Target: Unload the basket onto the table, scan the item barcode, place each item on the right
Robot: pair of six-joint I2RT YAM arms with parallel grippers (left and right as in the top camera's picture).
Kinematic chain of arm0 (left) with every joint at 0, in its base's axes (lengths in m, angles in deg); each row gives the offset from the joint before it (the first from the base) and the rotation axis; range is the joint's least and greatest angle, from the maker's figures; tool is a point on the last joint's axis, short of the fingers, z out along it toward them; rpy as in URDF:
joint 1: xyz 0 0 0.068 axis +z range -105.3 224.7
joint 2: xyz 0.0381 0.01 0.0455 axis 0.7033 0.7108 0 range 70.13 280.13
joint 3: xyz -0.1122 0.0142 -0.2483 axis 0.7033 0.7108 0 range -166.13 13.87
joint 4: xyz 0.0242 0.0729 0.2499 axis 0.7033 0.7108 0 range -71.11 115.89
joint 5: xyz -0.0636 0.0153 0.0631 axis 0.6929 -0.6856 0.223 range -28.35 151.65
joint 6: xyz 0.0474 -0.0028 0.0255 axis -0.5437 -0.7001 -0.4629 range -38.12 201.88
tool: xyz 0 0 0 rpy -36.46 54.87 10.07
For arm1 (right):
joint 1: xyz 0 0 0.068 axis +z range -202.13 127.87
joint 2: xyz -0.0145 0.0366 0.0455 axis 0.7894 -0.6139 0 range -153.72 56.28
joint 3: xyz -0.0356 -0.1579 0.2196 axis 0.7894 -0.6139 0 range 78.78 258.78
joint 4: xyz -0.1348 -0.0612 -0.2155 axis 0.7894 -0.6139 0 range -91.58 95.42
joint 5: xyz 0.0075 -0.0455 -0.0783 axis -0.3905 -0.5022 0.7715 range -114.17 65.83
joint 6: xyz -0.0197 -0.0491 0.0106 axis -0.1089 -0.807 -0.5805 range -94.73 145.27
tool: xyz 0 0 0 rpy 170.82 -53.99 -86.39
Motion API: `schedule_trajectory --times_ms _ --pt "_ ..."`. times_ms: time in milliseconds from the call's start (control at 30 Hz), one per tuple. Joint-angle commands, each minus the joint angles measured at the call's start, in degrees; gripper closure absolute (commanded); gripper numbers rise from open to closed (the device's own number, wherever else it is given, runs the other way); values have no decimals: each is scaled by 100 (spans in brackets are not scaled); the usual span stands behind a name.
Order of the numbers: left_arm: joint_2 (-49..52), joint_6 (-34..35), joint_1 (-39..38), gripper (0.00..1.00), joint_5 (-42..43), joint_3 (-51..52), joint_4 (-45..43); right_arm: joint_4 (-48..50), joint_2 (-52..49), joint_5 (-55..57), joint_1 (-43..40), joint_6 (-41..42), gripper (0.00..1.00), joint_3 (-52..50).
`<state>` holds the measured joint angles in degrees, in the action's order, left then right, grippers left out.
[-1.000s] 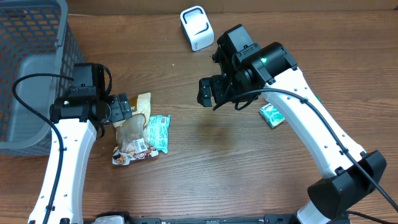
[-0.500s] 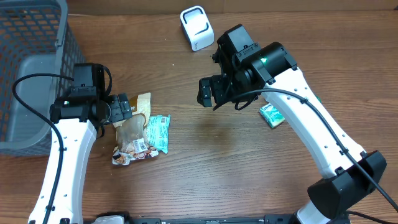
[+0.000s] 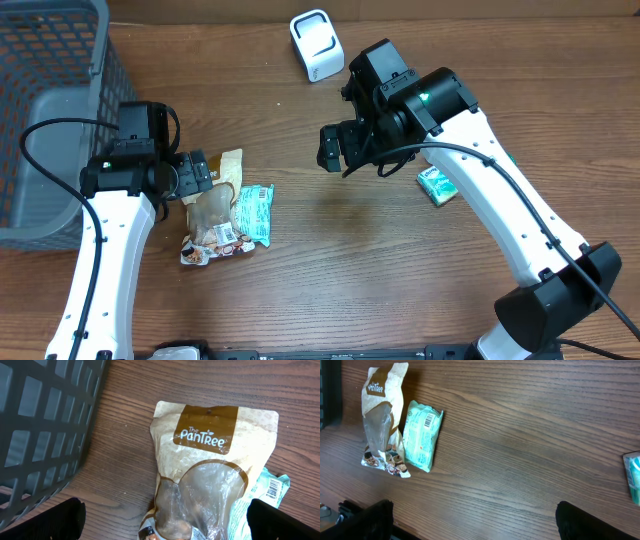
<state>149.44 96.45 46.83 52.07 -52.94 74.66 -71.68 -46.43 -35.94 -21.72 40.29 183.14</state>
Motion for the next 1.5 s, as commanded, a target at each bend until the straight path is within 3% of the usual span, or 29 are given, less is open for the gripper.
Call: schedule_trajectory --times_ms 0,767,933,967,1067,1100,1400,1467 --pt "9 -87 -28 0 22 -116 7 26 59 -9 -15 -9 0 59" --pt "9 -68 -28 0 72 -116 -35 28 59 -9 -15 -9 0 59" --pt "9 -22 -28 0 1185 -116 -39 26 59 -9 -15 -9 0 59" --pt "9 -22 -28 3 1447 -116 -57 28 59 -9 -15 -9 0 59" --pt "9 -66 -31 78 1864 -116 -17 28 59 -9 -15 -9 0 59" --pt "9 -85 -33 96 1864 -111 -7 26 59 -9 -15 -9 0 59" --pt "9 -83 -33 96 1843 24 50 26 59 -9 -15 -9 0 59" --pt "9 -83 -48 86 1860 127 17 26 59 -9 -15 -9 0 59"
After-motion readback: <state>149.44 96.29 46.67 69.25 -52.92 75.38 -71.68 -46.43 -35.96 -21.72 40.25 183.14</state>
